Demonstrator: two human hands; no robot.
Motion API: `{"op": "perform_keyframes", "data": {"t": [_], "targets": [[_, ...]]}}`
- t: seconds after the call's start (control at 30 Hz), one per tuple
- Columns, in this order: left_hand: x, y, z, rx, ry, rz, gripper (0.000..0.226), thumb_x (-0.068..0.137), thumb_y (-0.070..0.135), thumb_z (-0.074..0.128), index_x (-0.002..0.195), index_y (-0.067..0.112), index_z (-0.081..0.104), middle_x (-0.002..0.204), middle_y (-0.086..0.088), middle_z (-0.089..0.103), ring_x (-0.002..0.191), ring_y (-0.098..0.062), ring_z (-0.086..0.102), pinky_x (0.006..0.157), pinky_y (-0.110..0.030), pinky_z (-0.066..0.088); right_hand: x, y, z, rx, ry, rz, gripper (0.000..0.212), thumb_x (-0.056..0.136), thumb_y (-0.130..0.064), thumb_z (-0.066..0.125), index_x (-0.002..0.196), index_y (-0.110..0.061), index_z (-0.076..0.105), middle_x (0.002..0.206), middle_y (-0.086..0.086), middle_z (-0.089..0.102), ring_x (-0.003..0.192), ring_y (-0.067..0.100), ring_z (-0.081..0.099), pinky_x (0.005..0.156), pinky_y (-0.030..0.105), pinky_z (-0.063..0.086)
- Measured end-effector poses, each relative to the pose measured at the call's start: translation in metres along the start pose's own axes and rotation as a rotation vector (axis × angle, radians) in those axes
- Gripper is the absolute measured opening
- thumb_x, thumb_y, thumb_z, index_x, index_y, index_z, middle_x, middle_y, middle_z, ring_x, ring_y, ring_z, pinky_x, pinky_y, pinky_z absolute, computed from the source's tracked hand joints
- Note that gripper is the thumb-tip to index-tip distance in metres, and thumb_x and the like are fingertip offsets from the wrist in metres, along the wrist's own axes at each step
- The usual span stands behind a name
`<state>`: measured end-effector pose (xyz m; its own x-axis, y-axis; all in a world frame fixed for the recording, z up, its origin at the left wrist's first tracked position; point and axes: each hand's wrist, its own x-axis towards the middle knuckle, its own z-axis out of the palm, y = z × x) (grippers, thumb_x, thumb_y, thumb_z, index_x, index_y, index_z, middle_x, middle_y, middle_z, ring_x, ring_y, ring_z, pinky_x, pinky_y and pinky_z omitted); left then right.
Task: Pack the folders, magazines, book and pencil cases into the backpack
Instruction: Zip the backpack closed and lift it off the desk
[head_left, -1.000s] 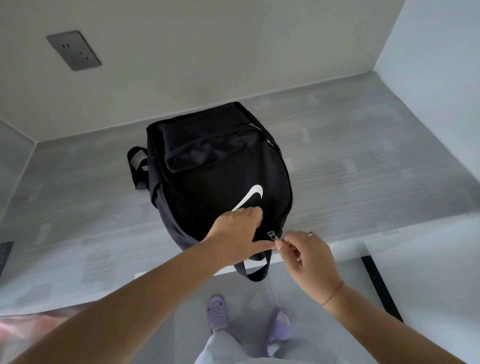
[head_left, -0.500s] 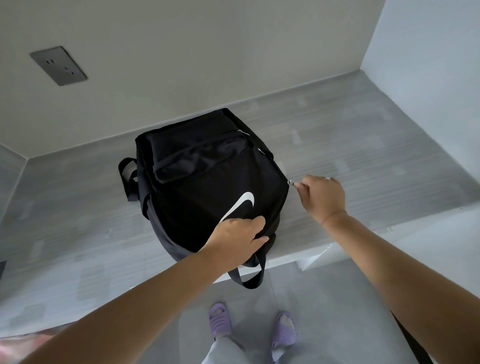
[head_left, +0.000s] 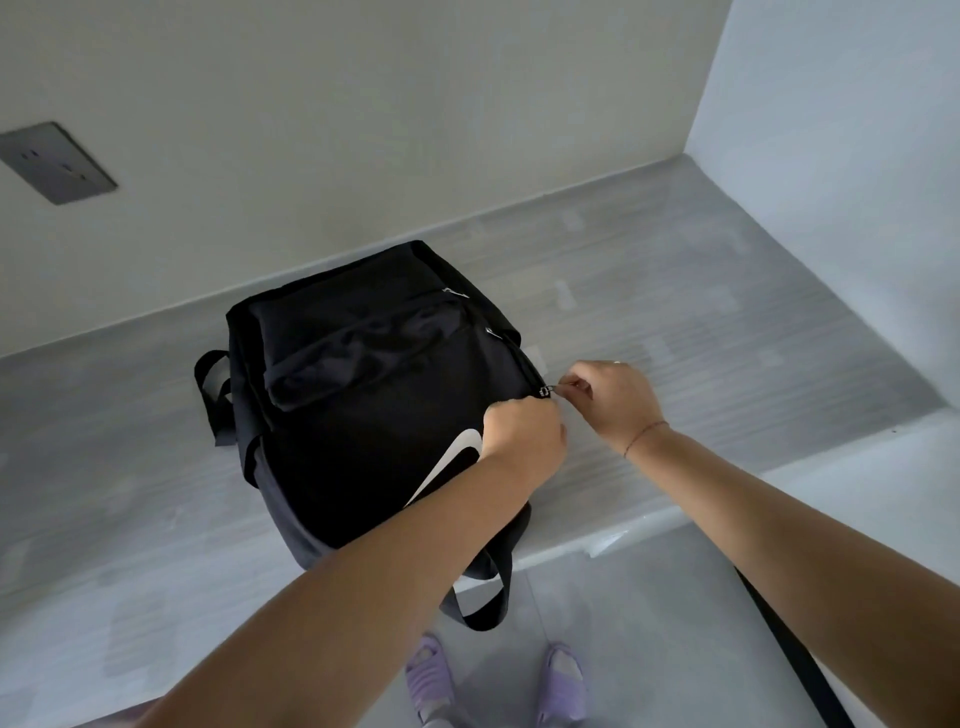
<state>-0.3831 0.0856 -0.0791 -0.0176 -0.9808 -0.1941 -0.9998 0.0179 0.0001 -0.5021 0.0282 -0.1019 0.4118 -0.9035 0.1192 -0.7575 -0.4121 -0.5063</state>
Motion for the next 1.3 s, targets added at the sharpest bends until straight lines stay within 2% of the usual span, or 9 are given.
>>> {"op": "perform_keyframes", "data": {"t": [0.13,0.6,0.77,0.87,0.97,1.07,1.13,1.23,1.3], "targets": [[0.002,-0.002,0.006,-0.112,-0.037,-0.009,0.025,0.094,0.022,0.040,0.094,0.006,0.060,0.096,-0.012,0.066,0.088,-0.032,0.062,0.062,-0.031,0.037,0.019,0.002,0.003,-0.005,0.042,-0.016,0.023,0.088,-0.030,0.061,0.082,-0.009,0.068,0.073,0.005,0.070,0.070,0.027,0.063,0.062,0.024,0.028],[-0.005,-0.014,0.013,-0.263,-0.104,-0.017,0.017,0.094,0.014,0.040,0.078,0.010,0.043,0.087,-0.018,0.066,0.079,-0.036,0.061,0.059,-0.031,0.033,0.100,-0.015,0.027,-0.118,-0.022,0.066,0.021,0.088,-0.034,0.060,0.090,-0.014,0.067,0.085,0.002,0.073,0.079,0.024,0.065,0.067,0.025,0.035],[-0.023,-0.029,0.006,-0.224,0.084,0.027,0.030,0.096,0.039,0.042,0.089,0.013,0.053,0.077,-0.008,0.066,0.075,-0.028,0.062,0.070,-0.034,0.040,0.090,-0.013,0.030,0.313,-0.139,0.308,0.034,0.087,-0.037,0.060,0.110,-0.012,0.060,0.101,0.006,0.067,0.094,0.024,0.062,0.079,0.032,0.047],[-0.058,-0.067,0.002,-0.309,0.381,-0.180,0.034,0.082,0.054,0.057,0.091,0.022,0.060,0.089,0.003,0.064,0.088,-0.021,0.058,0.082,-0.037,0.042,0.073,-0.019,0.031,0.737,-0.342,0.550,0.057,0.086,-0.052,0.055,0.129,-0.015,0.046,0.119,0.005,0.059,0.107,0.020,0.058,0.084,0.033,0.048],[-0.110,-0.116,0.011,-0.379,0.580,-0.700,0.061,0.069,0.055,0.069,0.116,0.022,0.050,0.126,-0.003,0.049,0.119,-0.028,0.042,0.102,-0.048,0.030,0.057,-0.026,0.035,0.757,-0.594,0.560,0.051,0.082,-0.065,0.049,0.116,-0.028,0.055,0.113,-0.007,0.064,0.101,0.011,0.061,0.077,0.030,0.052],[-0.153,-0.142,0.027,-0.826,0.435,-1.177,0.097,0.063,0.055,0.074,0.138,0.022,0.024,0.147,-0.010,0.026,0.136,-0.032,0.024,0.109,-0.053,0.022,0.055,-0.033,0.047,0.764,-0.579,0.527,0.048,0.085,-0.055,0.055,0.121,-0.024,0.058,0.117,-0.004,0.066,0.107,0.016,0.062,0.098,0.036,0.048],[-0.165,-0.138,0.034,-1.388,0.194,-1.390,0.101,0.064,0.049,0.079,0.143,0.022,0.021,0.147,-0.010,0.033,0.132,-0.033,0.036,0.102,-0.050,0.036,0.056,-0.039,0.052,0.712,-0.505,0.538,0.041,0.088,-0.044,0.058,0.118,-0.016,0.061,0.116,0.003,0.066,0.106,0.020,0.061,0.099,0.034,0.046],[-0.165,-0.118,0.040,-2.135,-0.165,-1.317,0.080,0.053,0.043,0.083,0.121,0.012,0.053,0.112,-0.011,0.068,0.093,-0.033,0.068,0.068,-0.041,0.055,0.055,-0.048,0.054,0.597,-0.419,0.533,0.028,0.090,-0.031,0.058,0.106,-0.009,0.063,0.110,0.013,0.067,0.099,0.027,0.062,0.091,0.035,0.048],[-0.161,-0.113,0.048,-2.234,-0.060,-1.264,0.062,0.058,0.030,0.082,0.111,0.009,0.060,0.094,-0.012,0.073,0.074,-0.029,0.072,0.056,-0.034,0.056,0.053,-0.055,0.051,0.559,-0.377,0.521,0.026,0.091,-0.024,0.056,0.105,-0.003,0.064,0.110,0.020,0.067,0.102,0.034,0.062,0.094,0.040,0.048]]}}
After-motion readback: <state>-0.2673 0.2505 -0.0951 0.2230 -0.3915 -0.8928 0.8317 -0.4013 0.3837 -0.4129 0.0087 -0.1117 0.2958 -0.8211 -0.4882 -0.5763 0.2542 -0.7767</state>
